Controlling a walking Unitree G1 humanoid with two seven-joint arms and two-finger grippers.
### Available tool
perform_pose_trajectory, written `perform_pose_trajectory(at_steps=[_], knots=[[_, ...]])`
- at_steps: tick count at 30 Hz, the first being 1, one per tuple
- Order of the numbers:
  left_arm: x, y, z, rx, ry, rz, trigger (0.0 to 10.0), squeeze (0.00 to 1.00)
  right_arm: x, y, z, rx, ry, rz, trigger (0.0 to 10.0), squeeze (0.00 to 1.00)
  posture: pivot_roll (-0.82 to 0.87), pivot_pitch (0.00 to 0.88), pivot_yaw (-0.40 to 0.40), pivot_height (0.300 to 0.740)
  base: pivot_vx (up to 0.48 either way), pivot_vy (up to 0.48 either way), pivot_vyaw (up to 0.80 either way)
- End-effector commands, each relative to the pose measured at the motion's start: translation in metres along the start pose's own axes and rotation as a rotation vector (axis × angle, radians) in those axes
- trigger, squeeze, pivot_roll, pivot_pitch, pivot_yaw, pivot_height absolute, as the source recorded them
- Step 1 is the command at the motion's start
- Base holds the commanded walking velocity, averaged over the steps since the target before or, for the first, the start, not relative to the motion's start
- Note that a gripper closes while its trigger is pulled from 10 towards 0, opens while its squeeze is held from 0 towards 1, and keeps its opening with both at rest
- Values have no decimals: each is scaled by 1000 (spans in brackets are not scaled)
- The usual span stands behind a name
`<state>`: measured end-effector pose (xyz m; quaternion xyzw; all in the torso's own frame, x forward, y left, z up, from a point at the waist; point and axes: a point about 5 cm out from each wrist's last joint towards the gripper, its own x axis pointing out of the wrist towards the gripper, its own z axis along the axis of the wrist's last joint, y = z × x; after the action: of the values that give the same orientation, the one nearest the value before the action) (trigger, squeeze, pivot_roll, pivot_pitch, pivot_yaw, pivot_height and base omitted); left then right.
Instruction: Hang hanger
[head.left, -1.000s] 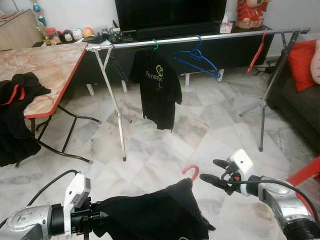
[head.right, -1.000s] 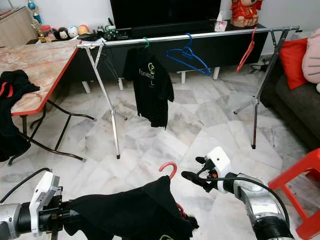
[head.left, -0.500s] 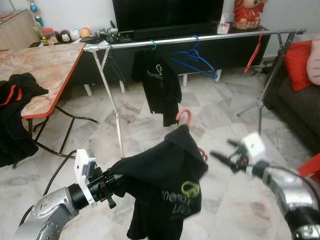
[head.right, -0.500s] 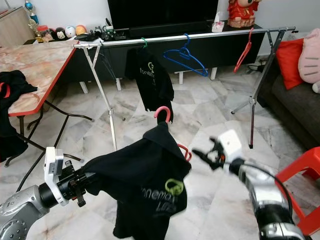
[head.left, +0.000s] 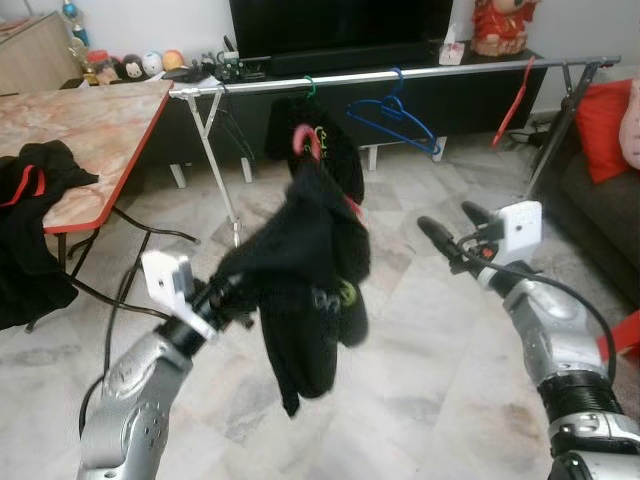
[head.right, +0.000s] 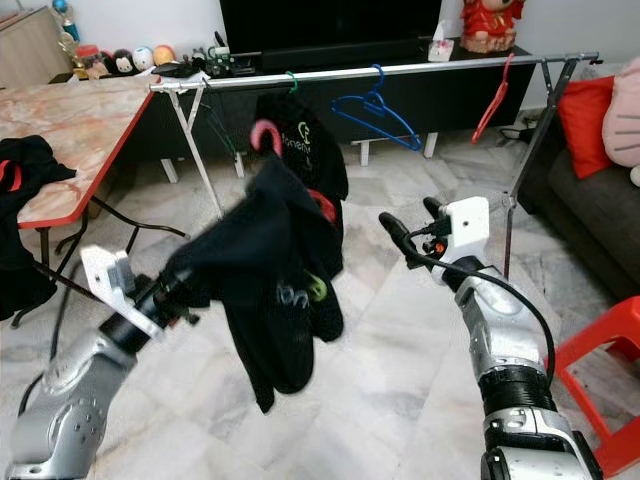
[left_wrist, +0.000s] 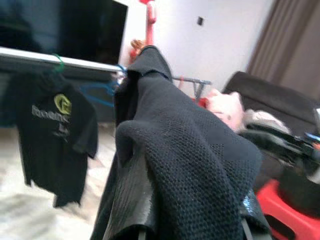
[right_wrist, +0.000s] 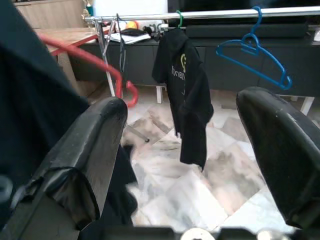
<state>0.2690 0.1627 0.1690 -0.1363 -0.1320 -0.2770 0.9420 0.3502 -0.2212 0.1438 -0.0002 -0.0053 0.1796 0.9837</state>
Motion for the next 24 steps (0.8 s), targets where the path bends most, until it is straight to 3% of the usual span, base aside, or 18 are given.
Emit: perform_pose_trajectory(at_steps=[1,4,6,8,9,12,15,20,21,24], knots=[[6,1,14,74,-55,22,10000,0,1,5,1,-2,-10,12,10000,0,-93,0,43,740,0,0,0],[12,-1,13,145,-47,43,10000,0,2,6,-1,4,-9,6,10000,0,-88,0,49,740,0,0,0],[16,-5,11,240,-30,47,10000,0,2,8,-3,10,-6,2,10000,0,-88,0,49,740,0,0,0],[17,-5,11,242,-31,50,10000,0,2,8,-3,10,-6,2,10000,0,-88,0,49,740,0,0,0],[28,-8,14,438,-60,143,10000,0,4,14,-9,10,4,5,10000,0,-90,0,56,740,0,0,0],[38,-13,22,616,-155,276,10000,0,6,22,-15,13,6,-2,10000,0,-89,0,57,740,0,0,0],[39,-20,21,684,-173,283,10000,0,7,26,-18,11,6,-15,10000,0,-90,0,60,740,0,0,0],[40,-26,19,730,-206,298,10000,0,8,29,-21,20,3,-30,10000,0,-86,0,62,740,0,0,0],[39,-30,18,787,-244,326,10000,0,8,32,-23,22,1,-51,10000,0,-85,0,63,740,0,0,0],[37,-33,18,856,-284,350,10000,0,8,34,-25,29,-5,-65,10000,0,-85,0,62,740,0,0,0]])
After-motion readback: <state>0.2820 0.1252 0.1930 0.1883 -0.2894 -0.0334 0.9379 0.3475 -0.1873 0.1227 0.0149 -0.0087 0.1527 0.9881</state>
